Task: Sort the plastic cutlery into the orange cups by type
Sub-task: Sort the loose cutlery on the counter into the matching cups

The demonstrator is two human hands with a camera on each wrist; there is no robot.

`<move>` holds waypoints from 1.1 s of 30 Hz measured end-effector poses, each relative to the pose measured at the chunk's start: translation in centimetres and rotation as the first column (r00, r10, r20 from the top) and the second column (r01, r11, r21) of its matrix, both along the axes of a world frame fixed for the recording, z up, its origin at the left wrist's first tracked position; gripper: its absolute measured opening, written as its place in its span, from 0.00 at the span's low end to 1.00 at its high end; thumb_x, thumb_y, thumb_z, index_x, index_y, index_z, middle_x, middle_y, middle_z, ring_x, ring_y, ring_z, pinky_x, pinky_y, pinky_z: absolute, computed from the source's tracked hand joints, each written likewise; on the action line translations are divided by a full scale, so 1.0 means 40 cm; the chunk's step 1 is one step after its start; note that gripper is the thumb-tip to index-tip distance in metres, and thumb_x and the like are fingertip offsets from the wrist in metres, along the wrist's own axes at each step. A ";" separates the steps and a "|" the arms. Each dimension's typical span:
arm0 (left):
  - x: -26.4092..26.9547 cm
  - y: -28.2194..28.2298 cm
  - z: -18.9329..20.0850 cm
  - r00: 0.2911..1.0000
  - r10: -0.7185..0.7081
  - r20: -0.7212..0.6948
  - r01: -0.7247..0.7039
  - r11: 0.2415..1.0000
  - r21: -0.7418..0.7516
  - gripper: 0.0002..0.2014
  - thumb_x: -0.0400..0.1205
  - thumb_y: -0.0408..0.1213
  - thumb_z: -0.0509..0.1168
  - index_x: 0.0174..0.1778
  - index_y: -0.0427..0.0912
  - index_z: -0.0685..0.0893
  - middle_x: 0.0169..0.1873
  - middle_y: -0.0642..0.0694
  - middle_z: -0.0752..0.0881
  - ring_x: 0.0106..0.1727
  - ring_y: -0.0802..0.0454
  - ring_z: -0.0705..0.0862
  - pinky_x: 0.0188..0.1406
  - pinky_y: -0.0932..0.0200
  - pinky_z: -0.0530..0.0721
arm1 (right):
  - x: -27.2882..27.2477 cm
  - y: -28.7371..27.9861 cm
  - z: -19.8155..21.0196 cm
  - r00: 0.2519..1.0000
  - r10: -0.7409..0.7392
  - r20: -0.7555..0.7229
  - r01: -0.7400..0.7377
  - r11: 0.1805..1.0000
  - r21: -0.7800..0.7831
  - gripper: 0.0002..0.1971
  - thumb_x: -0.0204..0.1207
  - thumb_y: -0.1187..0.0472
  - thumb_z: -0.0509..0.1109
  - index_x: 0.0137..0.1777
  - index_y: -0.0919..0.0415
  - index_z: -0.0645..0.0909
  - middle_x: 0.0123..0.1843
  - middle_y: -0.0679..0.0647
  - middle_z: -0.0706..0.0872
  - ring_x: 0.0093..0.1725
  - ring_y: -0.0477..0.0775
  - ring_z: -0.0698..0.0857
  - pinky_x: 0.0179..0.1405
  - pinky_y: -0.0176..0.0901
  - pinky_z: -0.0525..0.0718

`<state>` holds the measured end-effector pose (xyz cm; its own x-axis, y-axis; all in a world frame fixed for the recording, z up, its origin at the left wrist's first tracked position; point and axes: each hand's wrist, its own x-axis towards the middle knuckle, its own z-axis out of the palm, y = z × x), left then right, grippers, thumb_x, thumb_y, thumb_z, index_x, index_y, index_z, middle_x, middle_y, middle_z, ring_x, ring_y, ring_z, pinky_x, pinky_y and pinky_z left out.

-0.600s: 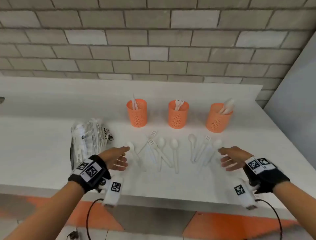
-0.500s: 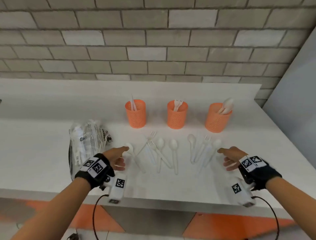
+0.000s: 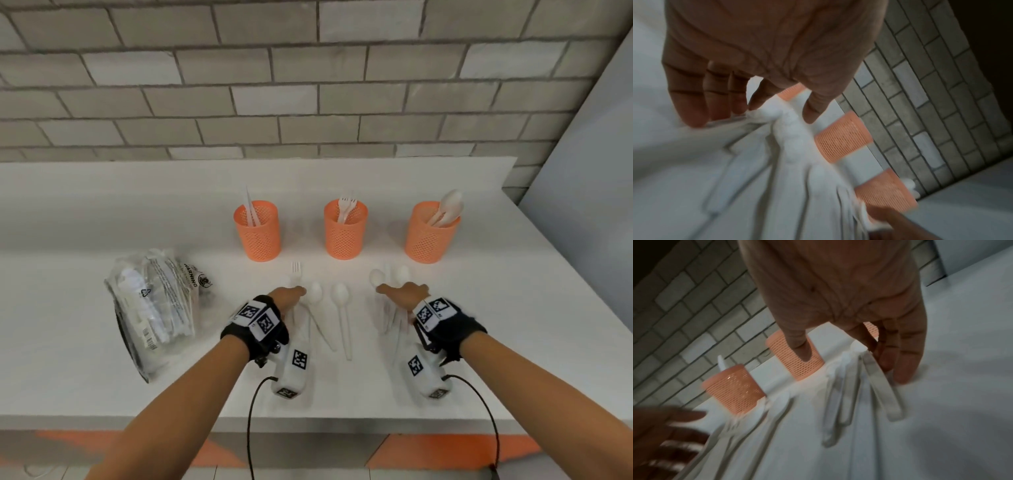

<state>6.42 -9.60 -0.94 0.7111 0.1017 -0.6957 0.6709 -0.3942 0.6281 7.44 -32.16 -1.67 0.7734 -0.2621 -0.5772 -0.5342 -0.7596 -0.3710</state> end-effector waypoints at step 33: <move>0.017 -0.170 -0.062 0.997 0.047 -0.055 -0.065 0.914 -0.401 0.20 0.84 0.52 0.54 0.41 0.38 0.79 0.38 0.44 0.80 0.40 0.50 0.78 0.50 0.51 0.78 | -0.015 0.107 -0.036 0.931 0.334 0.147 -0.275 0.907 -0.320 0.31 0.76 0.54 0.67 0.75 0.65 0.62 0.72 0.63 0.72 0.71 0.62 0.73 0.68 0.47 0.73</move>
